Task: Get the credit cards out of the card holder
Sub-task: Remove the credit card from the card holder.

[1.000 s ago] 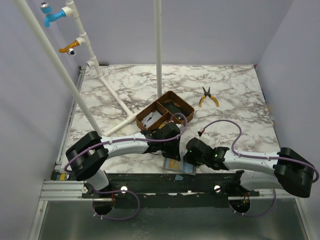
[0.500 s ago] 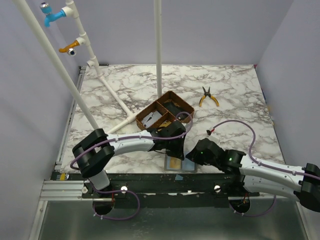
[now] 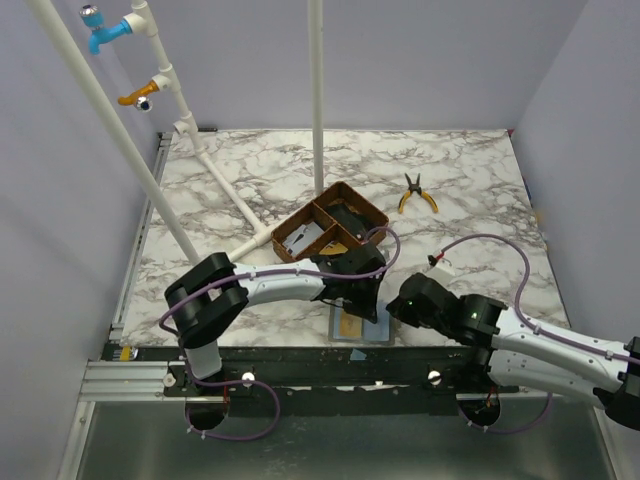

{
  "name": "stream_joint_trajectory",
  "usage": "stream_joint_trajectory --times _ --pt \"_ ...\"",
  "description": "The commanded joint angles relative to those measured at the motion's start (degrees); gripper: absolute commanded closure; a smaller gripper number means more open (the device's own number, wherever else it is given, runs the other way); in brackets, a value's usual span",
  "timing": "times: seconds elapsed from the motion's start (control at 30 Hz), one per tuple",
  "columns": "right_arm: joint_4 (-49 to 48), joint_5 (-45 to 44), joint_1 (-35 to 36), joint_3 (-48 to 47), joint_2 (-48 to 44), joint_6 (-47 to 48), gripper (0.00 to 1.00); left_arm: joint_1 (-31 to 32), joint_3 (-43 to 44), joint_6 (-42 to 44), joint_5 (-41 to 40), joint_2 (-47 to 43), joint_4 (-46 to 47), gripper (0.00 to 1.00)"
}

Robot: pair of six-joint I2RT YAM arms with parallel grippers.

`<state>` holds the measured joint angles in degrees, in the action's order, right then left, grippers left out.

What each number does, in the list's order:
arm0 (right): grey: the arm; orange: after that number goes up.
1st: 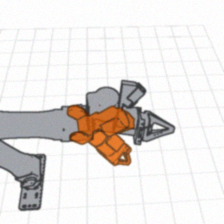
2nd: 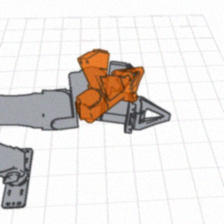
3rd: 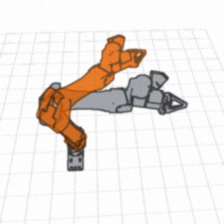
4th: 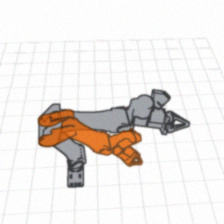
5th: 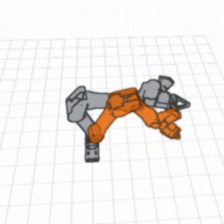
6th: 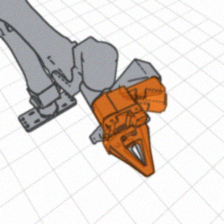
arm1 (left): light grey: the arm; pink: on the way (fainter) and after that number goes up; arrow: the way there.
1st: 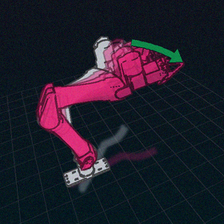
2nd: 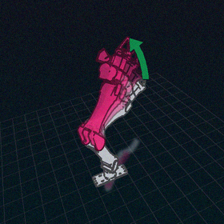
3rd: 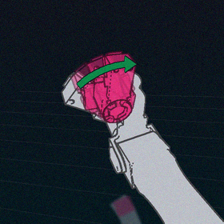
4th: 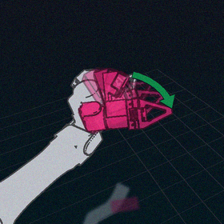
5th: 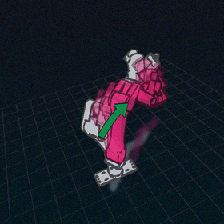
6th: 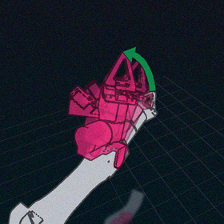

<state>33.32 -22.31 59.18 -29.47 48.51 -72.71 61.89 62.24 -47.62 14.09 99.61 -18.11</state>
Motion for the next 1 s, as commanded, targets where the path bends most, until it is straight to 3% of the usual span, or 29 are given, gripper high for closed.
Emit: stream_joint_trajectory --times 0.0,0.3,0.6,0.97 --pt "6.35 -4.97 -0.01 -3.26 -2.88 -0.93 0.77 0.76 1.84 0.42 0.22 3.38 -0.62 1.0" --pt "3.77 -1.84 -0.02 -2.34 -3.26 -0.07 0.75 0.95 3.54 0.53 -0.15 5.94 -0.65 1.0" --pt "-3.84 3.78 -0.02 0.56 -2.39 0.97 0.73 0.54 2.53 1.91 -3.02 -0.62 -3.51 1.0" --pt "-11.49 6.98 -0.01 -0.04 3.98 3.06 0.72 -2.87 -5.34 2.62 -7.22 -9.73 -5.22 0.99"
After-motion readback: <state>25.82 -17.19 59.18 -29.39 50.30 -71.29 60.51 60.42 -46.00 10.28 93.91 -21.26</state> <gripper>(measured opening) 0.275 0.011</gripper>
